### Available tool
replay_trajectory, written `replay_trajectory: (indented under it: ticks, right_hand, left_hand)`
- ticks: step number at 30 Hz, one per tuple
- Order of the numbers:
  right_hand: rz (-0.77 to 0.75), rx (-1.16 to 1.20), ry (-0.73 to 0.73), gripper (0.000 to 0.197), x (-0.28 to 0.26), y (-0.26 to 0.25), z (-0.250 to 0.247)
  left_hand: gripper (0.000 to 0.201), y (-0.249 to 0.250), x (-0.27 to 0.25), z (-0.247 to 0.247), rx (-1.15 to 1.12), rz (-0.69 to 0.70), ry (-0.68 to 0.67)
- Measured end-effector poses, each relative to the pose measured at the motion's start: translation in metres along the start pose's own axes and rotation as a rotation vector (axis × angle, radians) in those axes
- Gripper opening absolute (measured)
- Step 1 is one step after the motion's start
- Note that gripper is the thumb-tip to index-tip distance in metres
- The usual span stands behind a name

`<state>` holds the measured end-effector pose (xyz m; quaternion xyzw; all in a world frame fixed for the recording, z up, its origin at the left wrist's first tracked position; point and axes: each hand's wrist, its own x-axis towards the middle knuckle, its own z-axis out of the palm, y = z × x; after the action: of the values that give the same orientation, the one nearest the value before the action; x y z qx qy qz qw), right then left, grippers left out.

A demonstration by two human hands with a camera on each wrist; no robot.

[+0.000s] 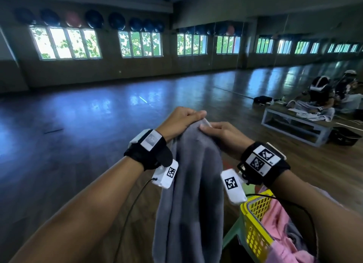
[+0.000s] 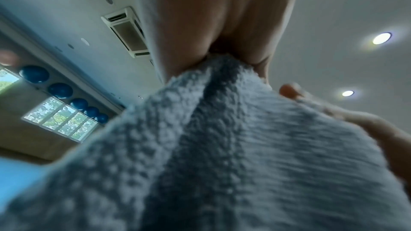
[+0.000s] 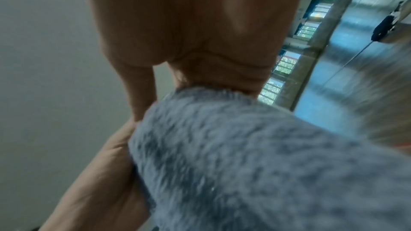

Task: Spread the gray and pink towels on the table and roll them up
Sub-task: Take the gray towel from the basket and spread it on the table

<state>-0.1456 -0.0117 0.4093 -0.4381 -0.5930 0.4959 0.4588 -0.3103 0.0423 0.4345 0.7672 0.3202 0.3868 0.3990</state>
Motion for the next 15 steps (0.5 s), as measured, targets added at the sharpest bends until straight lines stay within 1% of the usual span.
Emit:
replay_trajectory:
  ticks: [1,2,3,4,5,6,7,8,10,11,12,13,15]
  right_hand:
    - [-0.047,-0.023,0.035,0.04,0.0,-0.001,-0.003]
    - [-0.097,0.0,0.118,0.04,0.0,-0.003,-0.011]
    - [-0.133,0.052,0.212,0.033,-0.003,-0.008,-0.019]
    - [-0.134,0.116,0.318,0.024,-0.003,-0.011,-0.032]
    - [-0.108,0.194,0.381,0.015,-0.005,-0.012,-0.041]
    - [-0.051,0.267,0.397,0.013,-0.007,-0.01,-0.045]
    - [0.005,0.3,0.346,0.013,-0.009,-0.009,-0.041]
    - [0.045,0.26,0.241,0.018,-0.013,-0.008,-0.033]
    - [0.058,0.036,0.052,0.036,-0.02,-0.003,-0.012]
    - [0.029,-0.064,0.009,0.041,-0.023,-0.003,-0.007]
    - [-0.024,-0.102,0.045,0.042,-0.025,-0.004,-0.007]
    - [-0.083,-0.061,0.111,0.039,-0.027,-0.007,-0.01]
    - [-0.146,0.136,0.304,0.024,-0.029,-0.011,-0.029]
  left_hand:
    - [0.043,0.003,0.001,0.001,0.025,-0.011,-0.02]
    - [0.047,0.004,0.0,0.002,0.055,-0.023,-0.036]
    - [0.051,0.002,-0.003,0.001,0.084,-0.032,-0.042]
    - [0.053,-0.001,-0.006,-0.003,0.106,-0.04,-0.035]
    - [0.052,-0.004,-0.008,-0.005,0.118,-0.05,-0.017]
    - [0.049,-0.006,-0.01,-0.008,0.121,-0.052,0.009]
    - [0.046,-0.004,-0.011,-0.009,0.113,-0.04,0.027]
    - [0.044,0.0,-0.011,-0.007,0.088,-0.027,0.031]
    - [0.037,0.01,-0.01,0.0,0.021,-0.006,0.001]
    - [0.037,0.013,-0.01,0.003,0.025,-0.006,-0.024]
    - [0.041,0.014,-0.012,0.005,0.052,-0.013,-0.048]
    - [0.048,0.012,-0.014,0.004,0.086,-0.027,-0.069]
    - [0.062,0.003,-0.02,-0.001,0.156,-0.05,-0.081]
